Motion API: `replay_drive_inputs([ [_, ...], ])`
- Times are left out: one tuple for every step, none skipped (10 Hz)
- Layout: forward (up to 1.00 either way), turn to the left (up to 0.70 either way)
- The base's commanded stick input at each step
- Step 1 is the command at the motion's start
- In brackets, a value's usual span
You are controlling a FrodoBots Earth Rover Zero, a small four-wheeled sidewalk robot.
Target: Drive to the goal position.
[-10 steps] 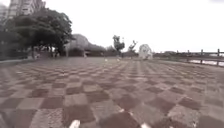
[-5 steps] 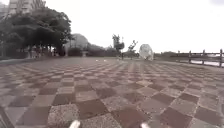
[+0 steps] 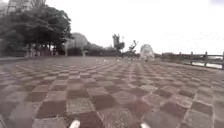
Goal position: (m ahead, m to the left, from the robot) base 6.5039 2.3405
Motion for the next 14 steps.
replay_drive_inputs([
  [0.7,0.0],
  [0.7,0.0],
  [0.7,0.0],
  [0.7,0.0],
  [0.7,0.0],
  [0.7,0.0],
  [0.7,0.0],
  [0.7,0.0],
  [0.7,0.0],
  [0.7,0.0],
  [0.7,0.0],
  [0.7,0.0],
  [0.7,0.0],
  [0.7,0.0],
])
